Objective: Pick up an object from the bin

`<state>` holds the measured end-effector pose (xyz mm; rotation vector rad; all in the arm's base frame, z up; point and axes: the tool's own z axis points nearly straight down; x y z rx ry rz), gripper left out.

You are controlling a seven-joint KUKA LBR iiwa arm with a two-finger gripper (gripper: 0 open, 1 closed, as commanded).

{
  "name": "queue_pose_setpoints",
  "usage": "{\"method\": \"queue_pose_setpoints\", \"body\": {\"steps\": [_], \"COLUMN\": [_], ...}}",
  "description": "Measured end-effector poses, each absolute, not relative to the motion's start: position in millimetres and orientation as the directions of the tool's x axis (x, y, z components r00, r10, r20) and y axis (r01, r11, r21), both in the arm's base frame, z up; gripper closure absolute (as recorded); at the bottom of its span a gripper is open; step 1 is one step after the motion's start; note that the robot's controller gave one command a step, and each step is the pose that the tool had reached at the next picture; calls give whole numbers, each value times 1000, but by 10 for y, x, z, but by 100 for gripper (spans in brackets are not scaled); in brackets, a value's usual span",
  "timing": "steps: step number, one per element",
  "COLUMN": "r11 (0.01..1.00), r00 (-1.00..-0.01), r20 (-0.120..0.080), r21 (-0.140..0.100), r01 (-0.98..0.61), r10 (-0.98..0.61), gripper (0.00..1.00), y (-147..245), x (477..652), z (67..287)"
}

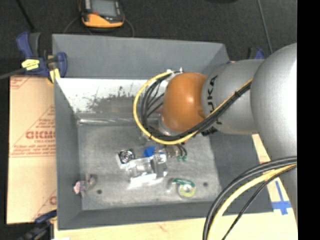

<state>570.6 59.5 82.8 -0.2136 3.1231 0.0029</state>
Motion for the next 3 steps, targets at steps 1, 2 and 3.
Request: {"method": "queue_pose_setpoints", "body": {"steps": [1,2,3], "r11": [991,995,999], "r00": [-991,-995,-999], "r20": [1,-11,7], "r21": [2,2,1], "r01": [-135,-97,-51], "r10": [-135,-97,-51], "gripper": [100,100,100], "y": [596,799,650], "x": [5699,5425,4901], "z": [839,2123,1528]}}
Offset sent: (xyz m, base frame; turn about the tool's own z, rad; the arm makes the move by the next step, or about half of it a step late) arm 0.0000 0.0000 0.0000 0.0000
